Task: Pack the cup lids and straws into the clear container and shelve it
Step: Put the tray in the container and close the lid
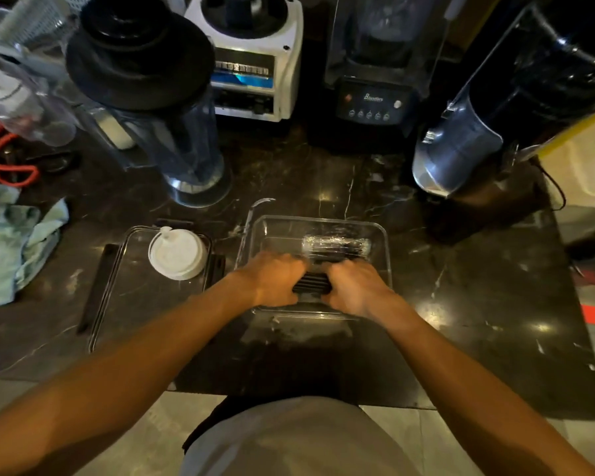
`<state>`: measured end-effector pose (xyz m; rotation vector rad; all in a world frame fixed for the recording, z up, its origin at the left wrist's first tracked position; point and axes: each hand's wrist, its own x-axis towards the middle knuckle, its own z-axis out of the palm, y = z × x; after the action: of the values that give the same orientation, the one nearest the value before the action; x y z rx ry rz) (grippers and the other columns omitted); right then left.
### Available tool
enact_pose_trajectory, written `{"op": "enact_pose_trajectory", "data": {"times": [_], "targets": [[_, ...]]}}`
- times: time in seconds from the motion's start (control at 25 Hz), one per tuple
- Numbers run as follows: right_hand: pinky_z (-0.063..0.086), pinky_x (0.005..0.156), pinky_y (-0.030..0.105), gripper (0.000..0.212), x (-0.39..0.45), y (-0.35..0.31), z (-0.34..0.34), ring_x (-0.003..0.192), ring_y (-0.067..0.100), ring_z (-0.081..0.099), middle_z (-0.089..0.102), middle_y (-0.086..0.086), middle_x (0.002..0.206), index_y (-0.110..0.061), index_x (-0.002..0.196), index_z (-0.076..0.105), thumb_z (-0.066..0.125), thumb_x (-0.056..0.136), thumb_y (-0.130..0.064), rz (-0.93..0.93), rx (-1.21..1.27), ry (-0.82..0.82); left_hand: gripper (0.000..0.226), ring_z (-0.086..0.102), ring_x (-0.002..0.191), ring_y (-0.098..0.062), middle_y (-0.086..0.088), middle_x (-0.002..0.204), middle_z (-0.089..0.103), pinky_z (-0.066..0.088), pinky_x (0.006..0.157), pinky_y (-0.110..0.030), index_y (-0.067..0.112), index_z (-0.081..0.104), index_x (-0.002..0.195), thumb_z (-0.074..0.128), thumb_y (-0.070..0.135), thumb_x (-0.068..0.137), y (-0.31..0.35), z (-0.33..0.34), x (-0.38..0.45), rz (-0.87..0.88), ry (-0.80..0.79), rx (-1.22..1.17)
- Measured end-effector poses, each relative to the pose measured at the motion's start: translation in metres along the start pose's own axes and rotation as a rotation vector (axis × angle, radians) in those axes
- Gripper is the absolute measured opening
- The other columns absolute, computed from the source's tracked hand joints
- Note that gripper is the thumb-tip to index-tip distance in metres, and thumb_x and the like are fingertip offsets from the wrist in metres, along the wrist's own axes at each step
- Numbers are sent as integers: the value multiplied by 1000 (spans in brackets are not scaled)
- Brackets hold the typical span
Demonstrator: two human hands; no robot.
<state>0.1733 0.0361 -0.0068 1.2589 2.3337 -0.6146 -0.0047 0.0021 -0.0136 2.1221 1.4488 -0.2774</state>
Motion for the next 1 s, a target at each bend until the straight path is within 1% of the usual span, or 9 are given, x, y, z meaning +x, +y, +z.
{"op": "enact_pose_trajectory", "data": {"times": [0.12, 0.2, 0.28, 0.36, 0.48, 0.56, 0.72, 0.84, 1.0], "targets": [[48, 86, 32, 27, 2, 5, 2, 99, 26, 71, 74, 4, 104, -19, 116, 68, 69, 90, -26, -10, -32, -65, 37, 68, 104, -20, -3, 116, 70, 55, 89, -34, 20, 58, 129, 65, 21, 93, 9, 12, 12, 8, -32, -141], [50, 90, 36, 29, 4, 12, 6, 101, 27, 71, 74, 6, 105, -18, 118, 67, 70, 90, -24, 11, -43, -89, 41, 68, 103, -19, -3, 117, 69, 54, 85, -29, 21, 56, 133, 66, 14, 94, 15, 16, 18, 0, -53, -282], [51, 89, 36, 29, 6, 20, 9, 103, 28, 71, 74, 7, 108, -18, 119, 68, 69, 90, -22, 29, -63, -118, 46, 65, 97, -17, -4, 119, 67, 49, 78, -25, 20, 54, 137, 66, 10, 94, 20, 22, 26, -10, -70, -351], [50, 92, 36, 32, 6, 26, 11, 108, 29, 69, 72, 7, 113, -18, 123, 66, 67, 91, -20, 24, -70, -145, 49, 60, 94, -15, -3, 118, 64, 47, 78, -24, 19, 52, 139, 66, 9, 94, 23, 27, 31, -20, -75, -398], [48, 99, 38, 39, 4, 28, 11, 117, 29, 64, 67, 8, 124, -18, 131, 59, 67, 93, -17, 6, -35, -144, 51, 65, 108, -18, -2, 122, 65, 54, 92, -32, 21, 54, 138, 71, 12, 91, 21, 33, 32, -25, -65, -493], [49, 98, 38, 40, 5, 29, 13, 117, 29, 64, 67, 8, 124, -19, 132, 59, 68, 93, -15, 13, 3, -135, 52, 63, 112, -16, 0, 123, 65, 53, 97, -33, 23, 56, 135, 75, 17, 88, 16, 32, 30, -21, -64, -537], [49, 96, 37, 35, 9, 31, 19, 113, 26, 66, 69, 6, 120, -19, 126, 62, 70, 92, -21, 28, -30, -142, 46, 51, 113, -13, 3, 120, 54, 45, 99, -30, 24, 61, 126, 78, 28, 84, 4, 30, 29, -9, -11, -382], [47, 101, 41, 51, 6, 33, 17, 121, 27, 59, 61, 6, 129, -17, 133, 55, 76, 88, -30, 5, -70, -108, 43, 54, 113, -14, 6, 116, 51, 44, 92, -25, 25, 61, 123, 79, 26, 84, -2, 32, 30, 3, -40, -362], [44, 104, 41, 62, 6, 36, 9, 127, 27, 53, 55, 7, 134, -17, 135, 53, 79, 84, -37, -31, -108, -80, 53, 48, 127, -16, 1, 131, 52, 42, 108, -34, 25, 58, 132, 78, 33, 84, -3, 35, 30, 22, 2, -274]]}}
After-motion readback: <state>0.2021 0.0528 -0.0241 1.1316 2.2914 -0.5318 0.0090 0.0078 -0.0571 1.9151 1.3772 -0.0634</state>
